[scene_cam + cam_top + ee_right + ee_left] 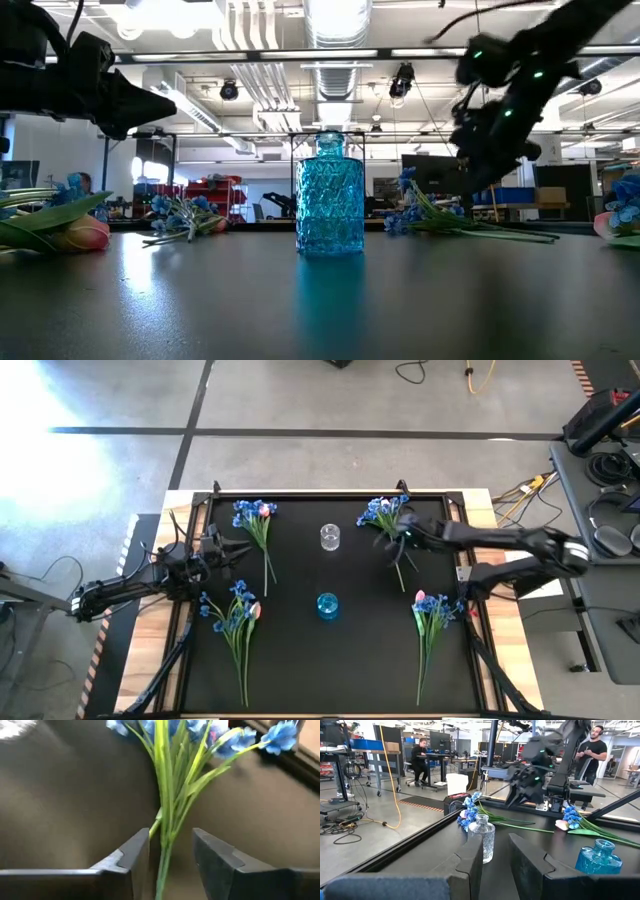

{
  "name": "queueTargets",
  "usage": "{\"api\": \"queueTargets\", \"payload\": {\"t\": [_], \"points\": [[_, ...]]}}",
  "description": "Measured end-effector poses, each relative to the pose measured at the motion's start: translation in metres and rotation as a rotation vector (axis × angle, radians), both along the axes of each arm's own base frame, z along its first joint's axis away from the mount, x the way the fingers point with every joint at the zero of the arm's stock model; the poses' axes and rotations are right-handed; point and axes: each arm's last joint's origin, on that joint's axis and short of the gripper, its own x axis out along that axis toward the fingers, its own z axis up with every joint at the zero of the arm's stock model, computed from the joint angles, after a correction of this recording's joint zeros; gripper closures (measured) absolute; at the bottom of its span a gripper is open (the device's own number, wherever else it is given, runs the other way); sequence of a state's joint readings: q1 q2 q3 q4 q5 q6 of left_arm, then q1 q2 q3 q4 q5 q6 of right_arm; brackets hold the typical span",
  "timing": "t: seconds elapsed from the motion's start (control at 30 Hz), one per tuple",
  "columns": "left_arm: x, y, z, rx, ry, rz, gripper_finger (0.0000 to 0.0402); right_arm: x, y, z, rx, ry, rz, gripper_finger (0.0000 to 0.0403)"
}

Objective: Sort flowers into vase by color
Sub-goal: Put the top right blue flowers into the transparent vase

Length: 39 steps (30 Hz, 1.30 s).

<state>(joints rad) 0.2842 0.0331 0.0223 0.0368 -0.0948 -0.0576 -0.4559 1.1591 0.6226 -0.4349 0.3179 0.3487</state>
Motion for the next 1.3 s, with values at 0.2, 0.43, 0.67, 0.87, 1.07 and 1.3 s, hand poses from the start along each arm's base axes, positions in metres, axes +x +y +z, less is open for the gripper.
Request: {"api": "queueTargets", "payload": {"t": [0.2, 0.43, 0.67, 0.87, 1.07, 1.3], "points": [[0.0, 0.0, 0.0, 0.0, 0.0, 0.0, 0.0325, 0.01, -0.046, -0.014, 0.229, 0.025, -0.024, 0.0233], [0.0, 0.0, 0.0, 0.0, 0.0, -0.002, 0.0325, 0.013, -0.071, -0.023, 0.307, 0.038, -0.039, 0.0243], [0.0, 0.0, 0.0, 0.0, 0.0, -0.002, 0.0325, 0.018, -0.078, -0.032, 0.387, 0.073, -0.03, 0.0287], [0.0, 0.0, 0.0, 0.0, 0.0, -0.001, 0.0325, 0.025, -0.085, -0.014, 0.394, 0.088, -0.03, 0.034], [0.0, 0.0, 0.0, 0.0, 0.0, -0.001, 0.0325, 0.031, -0.083, 0.024, 0.321, 0.027, 0.026, 0.0386], [0.0, 0.0, 0.0, 0.0, 0.0, -0.001, 0.0325, 0.042, -0.058, 0.077, 0.101, -0.225, 0.155, 0.0381]]}}
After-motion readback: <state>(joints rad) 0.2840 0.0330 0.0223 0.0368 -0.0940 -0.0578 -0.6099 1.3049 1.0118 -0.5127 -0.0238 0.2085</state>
